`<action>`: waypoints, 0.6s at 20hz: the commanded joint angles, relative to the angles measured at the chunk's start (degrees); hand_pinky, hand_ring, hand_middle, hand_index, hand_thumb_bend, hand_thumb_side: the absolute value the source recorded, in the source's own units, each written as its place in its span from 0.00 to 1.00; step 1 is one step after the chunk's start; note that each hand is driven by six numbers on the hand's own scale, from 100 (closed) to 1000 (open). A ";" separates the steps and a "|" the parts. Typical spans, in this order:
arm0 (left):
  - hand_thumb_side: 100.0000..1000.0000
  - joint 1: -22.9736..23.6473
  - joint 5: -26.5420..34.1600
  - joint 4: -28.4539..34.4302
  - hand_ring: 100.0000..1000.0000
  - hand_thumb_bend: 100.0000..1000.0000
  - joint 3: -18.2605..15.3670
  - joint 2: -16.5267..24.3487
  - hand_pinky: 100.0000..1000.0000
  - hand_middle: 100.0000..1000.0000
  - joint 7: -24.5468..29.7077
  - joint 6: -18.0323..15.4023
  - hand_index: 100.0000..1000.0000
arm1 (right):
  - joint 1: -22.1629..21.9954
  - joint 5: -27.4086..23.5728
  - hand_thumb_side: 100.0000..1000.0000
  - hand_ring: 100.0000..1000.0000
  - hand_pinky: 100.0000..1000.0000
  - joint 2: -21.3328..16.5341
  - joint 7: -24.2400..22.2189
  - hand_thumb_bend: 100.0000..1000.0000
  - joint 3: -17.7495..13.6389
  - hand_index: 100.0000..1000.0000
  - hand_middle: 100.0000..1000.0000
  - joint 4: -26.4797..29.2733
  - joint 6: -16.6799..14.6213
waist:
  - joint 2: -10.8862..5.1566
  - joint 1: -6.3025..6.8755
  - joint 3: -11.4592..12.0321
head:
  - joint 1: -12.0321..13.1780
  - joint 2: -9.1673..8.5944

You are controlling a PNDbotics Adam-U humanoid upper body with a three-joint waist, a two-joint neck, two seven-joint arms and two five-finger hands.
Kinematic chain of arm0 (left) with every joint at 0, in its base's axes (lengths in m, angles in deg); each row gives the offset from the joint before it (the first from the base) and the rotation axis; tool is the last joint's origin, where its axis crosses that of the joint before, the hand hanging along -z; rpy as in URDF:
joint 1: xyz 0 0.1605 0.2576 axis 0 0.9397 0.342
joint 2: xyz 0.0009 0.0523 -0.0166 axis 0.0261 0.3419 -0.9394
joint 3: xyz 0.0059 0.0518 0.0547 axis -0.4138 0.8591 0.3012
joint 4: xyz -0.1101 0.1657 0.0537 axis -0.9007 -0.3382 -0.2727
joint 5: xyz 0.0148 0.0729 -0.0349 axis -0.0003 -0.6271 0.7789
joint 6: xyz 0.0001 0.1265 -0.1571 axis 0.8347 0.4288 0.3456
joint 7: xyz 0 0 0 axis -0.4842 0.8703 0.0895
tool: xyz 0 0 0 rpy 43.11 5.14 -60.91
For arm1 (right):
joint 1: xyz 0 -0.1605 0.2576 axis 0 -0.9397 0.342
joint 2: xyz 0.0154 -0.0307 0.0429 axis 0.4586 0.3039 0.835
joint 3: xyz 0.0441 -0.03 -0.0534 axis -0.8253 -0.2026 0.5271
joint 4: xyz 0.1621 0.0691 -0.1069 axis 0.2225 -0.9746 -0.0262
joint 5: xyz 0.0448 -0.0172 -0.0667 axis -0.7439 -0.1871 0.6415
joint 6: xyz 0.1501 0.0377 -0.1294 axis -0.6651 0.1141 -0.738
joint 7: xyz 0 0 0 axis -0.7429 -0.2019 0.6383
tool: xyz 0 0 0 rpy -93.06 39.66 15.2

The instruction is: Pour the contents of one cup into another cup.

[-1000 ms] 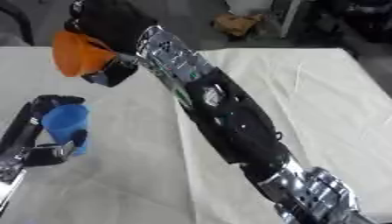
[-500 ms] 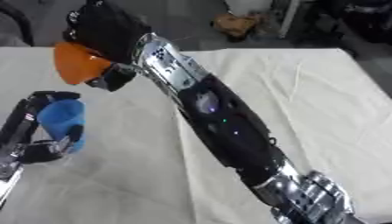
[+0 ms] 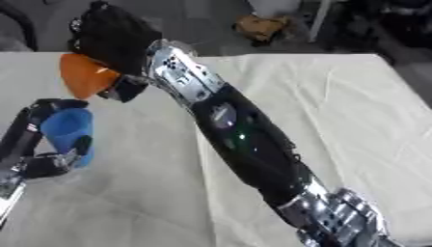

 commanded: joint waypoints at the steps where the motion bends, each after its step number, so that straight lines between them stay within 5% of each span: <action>1: 0.55 -1.11 -0.29 0.93 0.07 0.00 -0.74 0.92 0.00 0.17 -0.14 -0.21 0.75 | 1.56 1.71 0.00 0.49 0.66 -0.02 0.17 0.28 -0.11 0.51 0.30 0.49 -0.52 | -1.06 0.23 0.06 | -0.22 0.01; 12: 0.56 -1.36 -0.13 0.98 0.07 0.00 -0.87 1.10 0.00 0.17 -0.25 -0.27 0.75 | 2.50 5.30 0.00 0.52 0.67 -0.21 0.57 0.32 0.70 0.56 0.34 0.90 -1.85 | -1.28 -0.04 -0.13 | -0.14 0.04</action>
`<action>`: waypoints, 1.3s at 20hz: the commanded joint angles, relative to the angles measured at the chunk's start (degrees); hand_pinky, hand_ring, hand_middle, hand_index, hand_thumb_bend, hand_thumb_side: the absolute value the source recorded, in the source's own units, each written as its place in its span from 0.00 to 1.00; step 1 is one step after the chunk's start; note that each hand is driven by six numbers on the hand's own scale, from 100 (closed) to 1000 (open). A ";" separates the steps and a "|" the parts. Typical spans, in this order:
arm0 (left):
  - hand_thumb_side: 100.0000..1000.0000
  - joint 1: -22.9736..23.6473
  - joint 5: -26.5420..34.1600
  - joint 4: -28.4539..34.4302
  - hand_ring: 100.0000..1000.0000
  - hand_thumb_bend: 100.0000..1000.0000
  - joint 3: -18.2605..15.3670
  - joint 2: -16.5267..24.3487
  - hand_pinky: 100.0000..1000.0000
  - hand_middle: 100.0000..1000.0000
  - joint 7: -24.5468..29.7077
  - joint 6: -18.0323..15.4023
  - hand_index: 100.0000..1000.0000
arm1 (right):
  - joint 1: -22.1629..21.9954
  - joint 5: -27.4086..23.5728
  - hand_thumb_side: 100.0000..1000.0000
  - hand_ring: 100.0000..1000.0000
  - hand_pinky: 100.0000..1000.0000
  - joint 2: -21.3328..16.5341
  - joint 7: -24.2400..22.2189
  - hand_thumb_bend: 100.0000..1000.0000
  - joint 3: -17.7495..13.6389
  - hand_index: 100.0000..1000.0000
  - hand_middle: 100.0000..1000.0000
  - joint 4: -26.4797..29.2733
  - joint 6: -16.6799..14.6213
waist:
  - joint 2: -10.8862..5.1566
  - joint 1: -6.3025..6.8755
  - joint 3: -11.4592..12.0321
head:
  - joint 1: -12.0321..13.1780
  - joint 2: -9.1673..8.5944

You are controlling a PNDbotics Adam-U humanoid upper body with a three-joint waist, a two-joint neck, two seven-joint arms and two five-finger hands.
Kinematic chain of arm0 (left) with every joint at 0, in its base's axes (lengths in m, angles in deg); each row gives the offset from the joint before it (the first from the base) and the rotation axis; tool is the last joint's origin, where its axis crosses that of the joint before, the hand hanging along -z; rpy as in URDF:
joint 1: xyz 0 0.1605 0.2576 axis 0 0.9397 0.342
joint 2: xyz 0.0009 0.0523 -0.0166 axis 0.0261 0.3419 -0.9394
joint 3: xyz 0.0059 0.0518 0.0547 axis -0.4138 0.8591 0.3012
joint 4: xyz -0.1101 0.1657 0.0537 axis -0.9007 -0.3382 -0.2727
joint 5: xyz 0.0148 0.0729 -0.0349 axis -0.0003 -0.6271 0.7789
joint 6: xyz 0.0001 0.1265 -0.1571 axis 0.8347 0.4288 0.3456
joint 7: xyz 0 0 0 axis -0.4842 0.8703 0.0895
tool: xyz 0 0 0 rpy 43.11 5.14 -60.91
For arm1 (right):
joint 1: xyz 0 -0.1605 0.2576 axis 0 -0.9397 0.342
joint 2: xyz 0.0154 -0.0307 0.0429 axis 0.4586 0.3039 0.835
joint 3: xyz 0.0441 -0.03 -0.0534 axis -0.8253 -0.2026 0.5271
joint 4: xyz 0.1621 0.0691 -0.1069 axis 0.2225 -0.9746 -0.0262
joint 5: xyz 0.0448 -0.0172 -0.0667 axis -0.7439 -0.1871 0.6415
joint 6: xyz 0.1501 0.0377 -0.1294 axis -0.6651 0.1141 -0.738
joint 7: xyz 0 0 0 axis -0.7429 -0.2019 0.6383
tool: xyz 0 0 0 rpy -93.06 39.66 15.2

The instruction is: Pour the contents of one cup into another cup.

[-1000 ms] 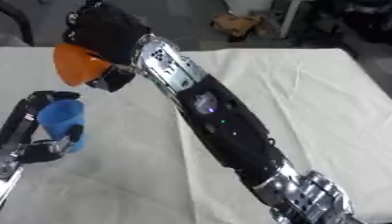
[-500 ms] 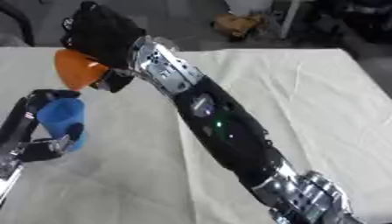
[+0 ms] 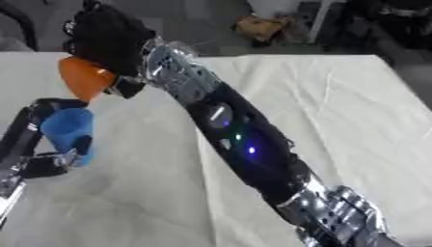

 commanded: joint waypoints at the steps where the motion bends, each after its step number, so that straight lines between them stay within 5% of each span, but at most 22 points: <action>1: 0.56 -1.25 0.09 0.96 0.07 0.00 -0.85 1.07 0.00 0.17 -0.10 -0.13 0.75 | 1.58 1.17 0.00 0.53 0.67 -0.22 0.01 0.32 -0.04 0.56 0.34 0.87 -0.52 | -0.98 0.28 -0.12 | -0.12 0.04; 26: 0.56 -1.35 0.27 0.82 0.07 0.00 -1.18 1.02 0.00 0.17 -0.06 -0.06 0.75 | 2.15 3.96 0.00 0.55 0.68 0.11 0.82 0.31 0.53 0.58 0.36 0.42 -1.29 | -1.11 0.32 -0.41 | -0.16 -0.03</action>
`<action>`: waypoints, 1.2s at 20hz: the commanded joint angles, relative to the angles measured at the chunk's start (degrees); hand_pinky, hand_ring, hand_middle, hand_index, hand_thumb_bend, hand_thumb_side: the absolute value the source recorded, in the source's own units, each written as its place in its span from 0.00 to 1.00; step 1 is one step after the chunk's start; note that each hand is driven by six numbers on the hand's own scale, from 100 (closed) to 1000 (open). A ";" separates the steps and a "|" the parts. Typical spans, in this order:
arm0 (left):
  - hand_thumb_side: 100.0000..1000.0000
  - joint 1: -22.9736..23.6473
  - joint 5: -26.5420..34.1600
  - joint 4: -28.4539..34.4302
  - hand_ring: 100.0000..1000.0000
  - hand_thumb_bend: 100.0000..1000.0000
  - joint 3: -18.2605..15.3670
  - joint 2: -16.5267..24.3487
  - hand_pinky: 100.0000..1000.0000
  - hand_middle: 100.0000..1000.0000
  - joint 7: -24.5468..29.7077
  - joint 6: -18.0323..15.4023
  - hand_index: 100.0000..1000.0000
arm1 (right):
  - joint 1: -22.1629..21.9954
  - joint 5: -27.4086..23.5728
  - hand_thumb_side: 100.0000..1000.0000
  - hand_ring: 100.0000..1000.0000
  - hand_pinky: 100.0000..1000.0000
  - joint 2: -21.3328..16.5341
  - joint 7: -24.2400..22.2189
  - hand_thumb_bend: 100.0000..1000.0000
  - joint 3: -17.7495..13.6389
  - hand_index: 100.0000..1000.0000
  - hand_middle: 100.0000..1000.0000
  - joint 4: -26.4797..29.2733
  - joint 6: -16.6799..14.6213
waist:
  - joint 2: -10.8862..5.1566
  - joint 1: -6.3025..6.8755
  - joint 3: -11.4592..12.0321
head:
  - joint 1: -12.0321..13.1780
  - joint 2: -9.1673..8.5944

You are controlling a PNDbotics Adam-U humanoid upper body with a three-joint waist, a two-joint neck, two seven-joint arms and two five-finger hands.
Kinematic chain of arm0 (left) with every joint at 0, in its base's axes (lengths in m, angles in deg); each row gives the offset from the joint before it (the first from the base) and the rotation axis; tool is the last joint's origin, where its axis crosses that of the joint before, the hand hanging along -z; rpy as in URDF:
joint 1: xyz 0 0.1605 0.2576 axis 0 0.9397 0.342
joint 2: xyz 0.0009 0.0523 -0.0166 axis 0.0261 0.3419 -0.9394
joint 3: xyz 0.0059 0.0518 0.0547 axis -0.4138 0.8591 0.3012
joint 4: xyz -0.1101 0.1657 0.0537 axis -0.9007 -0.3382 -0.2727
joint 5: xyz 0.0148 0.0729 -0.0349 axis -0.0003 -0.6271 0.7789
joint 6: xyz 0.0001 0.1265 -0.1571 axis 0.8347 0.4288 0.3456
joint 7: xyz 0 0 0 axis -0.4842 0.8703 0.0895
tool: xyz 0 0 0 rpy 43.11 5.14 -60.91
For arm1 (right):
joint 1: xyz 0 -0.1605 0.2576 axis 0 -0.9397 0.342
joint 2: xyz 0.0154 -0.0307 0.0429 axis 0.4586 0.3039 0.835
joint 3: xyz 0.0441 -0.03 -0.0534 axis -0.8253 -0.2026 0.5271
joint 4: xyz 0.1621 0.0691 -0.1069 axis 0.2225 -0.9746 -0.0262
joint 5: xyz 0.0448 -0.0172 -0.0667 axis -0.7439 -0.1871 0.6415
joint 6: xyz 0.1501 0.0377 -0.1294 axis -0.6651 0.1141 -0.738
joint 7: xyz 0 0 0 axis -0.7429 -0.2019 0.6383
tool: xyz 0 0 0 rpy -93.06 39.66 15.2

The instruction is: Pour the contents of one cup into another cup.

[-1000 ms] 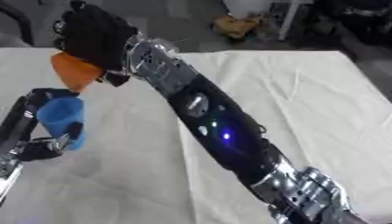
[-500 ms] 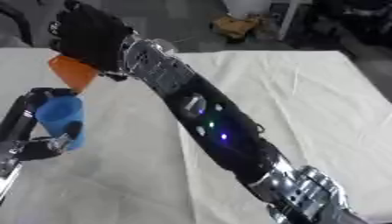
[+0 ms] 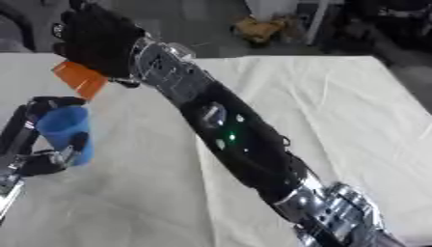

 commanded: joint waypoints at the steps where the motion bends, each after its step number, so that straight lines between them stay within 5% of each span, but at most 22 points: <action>1: 0.56 -1.24 0.00 0.84 0.07 0.00 -0.57 1.01 0.00 0.17 -0.09 -0.11 0.75 | 1.32 0.55 0.00 0.55 0.68 -0.27 0.29 0.31 -0.39 0.58 0.36 0.42 0.07 | -1.03 0.36 -0.11 | -0.17 -0.03; 10: 0.51 -1.39 -2.81 0.05 0.09 0.00 0.03 1.39 0.00 0.19 -0.78 -1.61 0.75 | -0.48 -5.13 0.00 0.44 0.66 -0.63 2.08 0.19 -1.36 0.47 0.27 1.48 3.35 | -0.88 0.68 -0.31 | -0.03 0.06; 13: 0.35 -0.96 -6.82 -1.67 0.12 0.00 0.64 1.30 0.00 0.22 -1.37 -3.32 0.75 | -1.02 -8.36 0.00 0.40 0.65 -1.13 1.95 0.15 -1.60 0.44 0.23 2.42 4.72 | -0.82 0.79 -0.47 | -0.03 0.19; 16: 0.02 -0.01 -11.81 -4.17 0.19 0.00 1.12 0.99 0.06 0.28 -2.15 -4.98 0.77 | -1.47 -11.14 0.00 0.38 0.65 -1.69 1.37 0.12 -1.68 0.42 0.22 3.32 5.68 | -0.78 0.89 -0.52 | -0.09 0.33; 17: 0.00 0.31 -13.54 -4.87 0.21 0.00 1.19 0.89 0.09 0.30 -2.46 -5.50 0.77 | -1.56 -11.90 0.00 0.38 0.65 -1.83 1.13 0.12 -1.67 0.41 0.22 3.55 5.88 | -0.78 0.91 -0.52 | -0.11 0.36; 18: 0.01 0.69 -15.31 -5.51 0.35 0.23 1.26 0.82 0.26 0.42 -2.68 -5.99 0.80 | -1.66 -12.65 0.00 0.36 0.65 -1.95 0.93 0.10 -1.69 0.40 0.20 3.77 6.08 | -0.77 0.94 -0.51 | -0.16 0.35; 19: 0.12 1.10 -17.21 -6.06 0.40 0.40 1.22 0.70 0.32 0.46 -2.89 -6.49 0.82 | -1.78 -13.47 0.00 0.36 0.64 -2.08 0.77 0.09 -1.73 0.39 0.20 3.98 6.32 | -0.77 0.95 -0.49 | -0.19 0.37; 20: 0.30 1.58 -19.04 -6.56 0.48 0.73 1.12 0.55 0.41 0.54 -3.22 -7.07 0.86 | -1.93 -14.32 0.00 0.35 0.64 -2.23 0.63 0.07 -1.82 0.38 0.19 4.20 6.61 | -0.77 0.97 -0.48 | -0.19 0.36; 21: 0.32 2.06 -20.70 -7.02 0.49 0.77 0.89 0.35 0.43 0.56 -3.66 -7.66 0.86 | -2.08 -15.18 0.00 0.35 0.64 -2.40 0.51 0.07 -1.91 0.38 0.19 4.41 6.92 | -0.77 0.99 -0.47 | -0.17 0.35; 22: 0.43 2.60 -21.96 -7.55 0.57 0.96 0.50 0.11 0.51 0.64 -4.23 -8.02 0.90 | -2.32 -16.20 0.00 0.32 0.64 -2.59 0.43 0.04 -2.09 0.35 0.16 4.64 7.36 | -0.76 0.99 -0.46 | -0.20 0.33; 24: 0.47 3.69 -23.30 -8.31 0.64 1.00 -0.44 -0.29 0.54 0.70 -5.34 -8.32 0.92 | -3.04 -19.01 0.00 0.29 0.63 -3.14 0.42 0.00 -2.70 0.32 0.12 5.21 8.72 | -0.73 1.00 -0.42 | -0.24 0.34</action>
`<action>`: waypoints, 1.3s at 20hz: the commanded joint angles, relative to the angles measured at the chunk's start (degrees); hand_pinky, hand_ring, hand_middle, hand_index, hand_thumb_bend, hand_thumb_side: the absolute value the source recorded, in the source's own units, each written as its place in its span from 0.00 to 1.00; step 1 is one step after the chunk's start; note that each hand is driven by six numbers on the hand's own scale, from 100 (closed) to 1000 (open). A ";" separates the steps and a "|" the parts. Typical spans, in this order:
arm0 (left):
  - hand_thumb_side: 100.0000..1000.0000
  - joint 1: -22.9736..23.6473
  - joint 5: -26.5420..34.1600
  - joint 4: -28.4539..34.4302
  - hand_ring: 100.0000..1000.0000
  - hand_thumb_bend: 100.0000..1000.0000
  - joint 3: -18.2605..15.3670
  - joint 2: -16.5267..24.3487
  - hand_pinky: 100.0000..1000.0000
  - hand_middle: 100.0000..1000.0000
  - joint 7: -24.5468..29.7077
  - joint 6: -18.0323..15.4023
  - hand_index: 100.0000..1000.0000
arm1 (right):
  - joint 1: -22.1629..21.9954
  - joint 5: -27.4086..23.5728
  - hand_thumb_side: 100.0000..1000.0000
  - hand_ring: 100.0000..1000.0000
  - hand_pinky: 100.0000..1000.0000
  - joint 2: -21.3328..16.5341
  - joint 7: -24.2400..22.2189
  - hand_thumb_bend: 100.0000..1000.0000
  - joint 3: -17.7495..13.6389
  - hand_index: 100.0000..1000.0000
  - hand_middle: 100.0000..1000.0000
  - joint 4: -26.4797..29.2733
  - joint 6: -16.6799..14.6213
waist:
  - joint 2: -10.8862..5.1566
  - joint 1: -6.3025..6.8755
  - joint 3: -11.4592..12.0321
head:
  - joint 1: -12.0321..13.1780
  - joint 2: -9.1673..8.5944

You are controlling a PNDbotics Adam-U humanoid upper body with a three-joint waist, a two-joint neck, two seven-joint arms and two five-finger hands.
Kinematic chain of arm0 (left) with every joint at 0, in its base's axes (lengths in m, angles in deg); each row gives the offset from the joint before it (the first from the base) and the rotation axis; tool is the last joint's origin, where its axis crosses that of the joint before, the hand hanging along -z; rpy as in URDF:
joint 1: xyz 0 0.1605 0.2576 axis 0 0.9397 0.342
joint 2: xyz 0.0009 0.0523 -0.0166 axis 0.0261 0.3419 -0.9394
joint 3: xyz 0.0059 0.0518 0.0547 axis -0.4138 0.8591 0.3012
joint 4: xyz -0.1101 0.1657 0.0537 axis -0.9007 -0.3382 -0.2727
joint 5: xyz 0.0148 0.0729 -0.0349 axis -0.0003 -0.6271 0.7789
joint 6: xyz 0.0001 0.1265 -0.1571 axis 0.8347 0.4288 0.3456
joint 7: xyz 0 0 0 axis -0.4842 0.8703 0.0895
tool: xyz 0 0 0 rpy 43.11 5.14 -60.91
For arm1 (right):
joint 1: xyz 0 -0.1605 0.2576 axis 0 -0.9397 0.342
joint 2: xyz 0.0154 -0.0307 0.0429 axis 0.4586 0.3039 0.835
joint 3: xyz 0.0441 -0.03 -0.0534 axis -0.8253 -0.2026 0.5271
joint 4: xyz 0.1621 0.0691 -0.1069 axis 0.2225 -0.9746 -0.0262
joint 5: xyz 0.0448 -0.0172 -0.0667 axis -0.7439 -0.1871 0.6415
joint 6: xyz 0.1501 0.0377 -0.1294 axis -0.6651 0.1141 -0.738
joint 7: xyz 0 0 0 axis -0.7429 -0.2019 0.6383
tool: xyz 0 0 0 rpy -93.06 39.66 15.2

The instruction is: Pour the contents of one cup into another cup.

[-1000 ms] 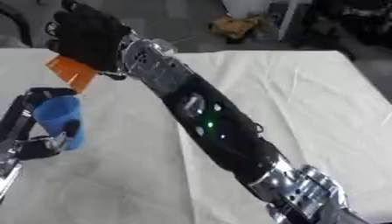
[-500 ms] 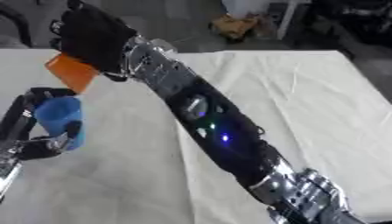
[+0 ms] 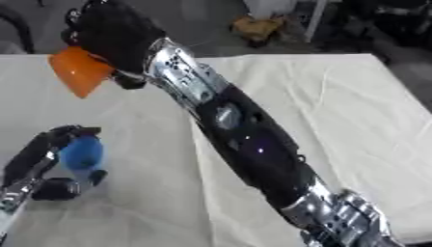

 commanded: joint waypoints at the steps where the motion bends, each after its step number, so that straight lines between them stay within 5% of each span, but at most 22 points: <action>1: 0.48 0.87 -2.25 -0.66 0.65 1.00 -1.55 -0.24 0.55 0.71 -1.56 -0.59 0.92 | -0.07 -4.81 0.00 0.28 0.62 -1.83 0.11 0.00 -1.64 0.31 0.10 2.15 2.38 | -0.75 0.55 0.02 | -0.20 0.27; 9: 0.51 3.94 7.82 5.27 0.65 1.00 -5.45 -0.14 0.54 0.71 -0.84 2.58 0.93 | -8.79 -21.34 0.00 0.18 0.56 -4.82 5.21 0.00 -8.27 0.19 0.01 1.67 14.86 | -0.49 0.99 0.01 | -0.12 0.18; 13: 0.48 4.59 15.11 10.44 0.65 1.00 -6.53 0.18 0.53 0.70 2.14 5.02 0.93 | -11.94 -29.09 0.00 0.16 0.55 -4.62 8.63 0.00 -9.22 0.17 0.00 -3.42 17.49 | -0.44 1.29 0.15 | -0.30 0.16; 17: 0.51 4.64 21.76 14.98 0.66 1.00 -7.08 0.39 0.54 0.71 5.99 7.40 0.93 | -13.83 -32.76 0.00 0.16 0.56 -3.20 8.65 0.00 -7.71 0.17 0.00 -9.45 15.19 | -0.46 1.60 0.37 | -0.66 0.17; 25: 0.55 4.63 30.55 20.38 0.67 0.91 -8.02 0.49 0.54 0.71 13.61 11.62 0.94 | -15.78 -29.51 0.00 0.23 0.60 -0.29 3.33 0.00 -3.98 0.21 0.04 -16.78 6.44 | -0.53 1.86 0.47 | -1.41 0.33; 26: 0.56 4.65 31.06 20.69 0.67 0.89 -8.15 0.47 0.54 0.71 14.05 11.98 0.94 | -15.87 -28.84 0.25 0.28 0.63 -0.16 2.30 0.00 -3.66 0.27 0.11 -17.05 5.24 | -0.54 1.85 0.47 | -1.51 0.35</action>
